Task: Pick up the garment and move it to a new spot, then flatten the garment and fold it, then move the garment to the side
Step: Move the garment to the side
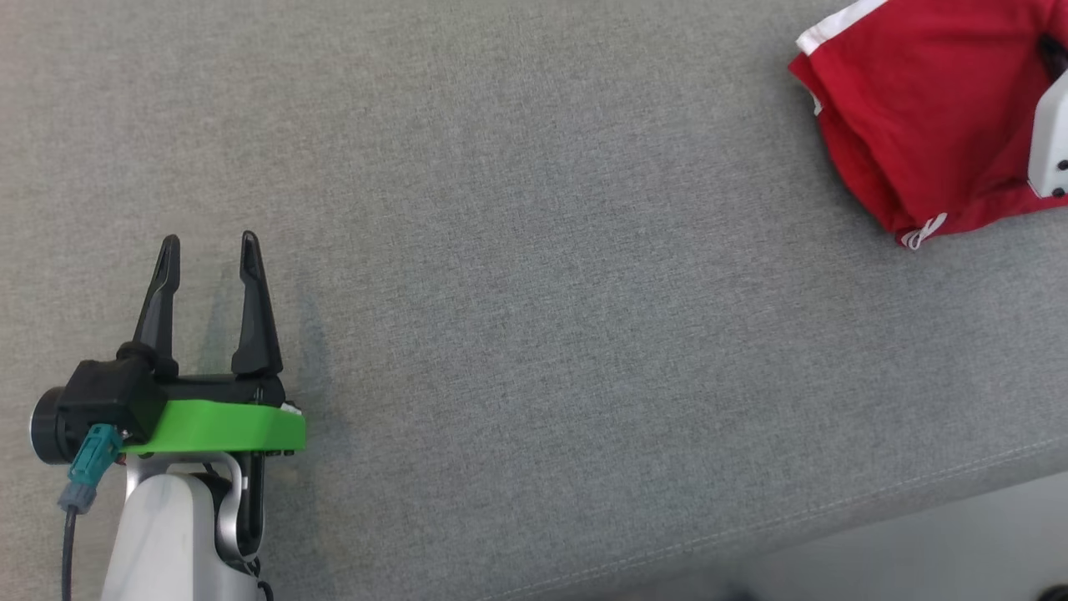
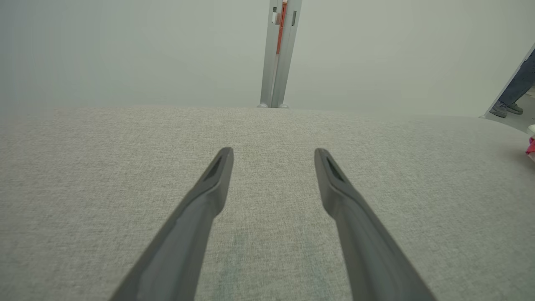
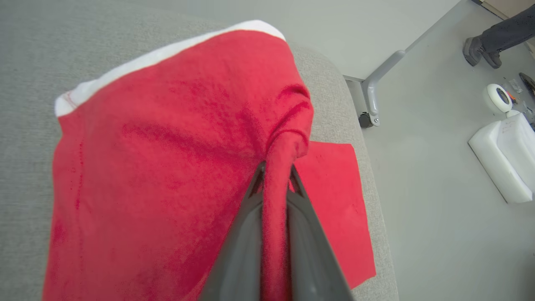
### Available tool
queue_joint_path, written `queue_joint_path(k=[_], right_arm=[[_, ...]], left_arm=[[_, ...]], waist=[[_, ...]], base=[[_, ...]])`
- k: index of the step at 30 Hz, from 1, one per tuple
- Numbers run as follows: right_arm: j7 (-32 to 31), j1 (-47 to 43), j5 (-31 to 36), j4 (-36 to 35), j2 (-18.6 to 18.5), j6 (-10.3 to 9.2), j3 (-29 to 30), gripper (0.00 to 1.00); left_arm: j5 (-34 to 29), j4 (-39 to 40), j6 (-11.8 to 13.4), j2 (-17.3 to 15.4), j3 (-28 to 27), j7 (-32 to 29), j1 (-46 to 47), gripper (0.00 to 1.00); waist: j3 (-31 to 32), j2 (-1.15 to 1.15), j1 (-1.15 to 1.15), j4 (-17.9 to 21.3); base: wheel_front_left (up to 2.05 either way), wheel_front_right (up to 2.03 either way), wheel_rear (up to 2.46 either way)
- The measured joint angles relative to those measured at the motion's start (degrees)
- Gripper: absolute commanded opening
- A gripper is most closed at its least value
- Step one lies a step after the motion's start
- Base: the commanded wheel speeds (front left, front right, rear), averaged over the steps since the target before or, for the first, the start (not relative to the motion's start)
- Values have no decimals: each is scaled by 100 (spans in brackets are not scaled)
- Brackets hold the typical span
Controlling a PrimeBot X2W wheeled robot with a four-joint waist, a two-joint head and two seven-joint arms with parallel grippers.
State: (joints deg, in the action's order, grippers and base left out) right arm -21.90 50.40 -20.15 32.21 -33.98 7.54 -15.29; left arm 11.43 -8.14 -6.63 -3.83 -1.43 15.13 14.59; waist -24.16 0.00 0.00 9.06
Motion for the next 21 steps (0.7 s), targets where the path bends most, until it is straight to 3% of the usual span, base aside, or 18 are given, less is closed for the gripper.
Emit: queue_joint_path(k=[9, 10, 11, 12, 17, 21], right_arm=[[487, -94, 539, 1083, -134, 0, 659, 0], [623, -94, 625, 1162, -103, 0, 800, 4], [715, -94, 715, 1228, -77, 0, 894, 67], [778, -96, 801, 1289, -48, 0, 977, 100], [980, -153, 1466, 1536, 12, 0, 1495, 100], [1450, -286, 1590, 1191, 160, -1, 1850, 100]], left_arm=[[-48, 99, -49, -58, 122, 0, 101, 100], [-49, 104, -49, -60, 118, 0, 102, 100], [-52, 114, -51, -60, 110, 0, 102, 100], [-68, 130, -51, -60, 105, 0, 102, 100], [-90, 137, -62, -26, 104, 0, 92, 100], [-23, 78, -66, 25, 108, 0, 30, 100]], waist=[[-498, 0, 0, -118], [-521, 0, 0, -162], [-533, 0, 0, -198], [-539, 0, 0, -227], [-389, 0, 0, -333], [-143, 0, 0, -378]], base=[[0, 0, 0], [0, 0, 0], [0, 0, 0], [0, 0, 0], [0, 0, 0], [0, 0, 0]])
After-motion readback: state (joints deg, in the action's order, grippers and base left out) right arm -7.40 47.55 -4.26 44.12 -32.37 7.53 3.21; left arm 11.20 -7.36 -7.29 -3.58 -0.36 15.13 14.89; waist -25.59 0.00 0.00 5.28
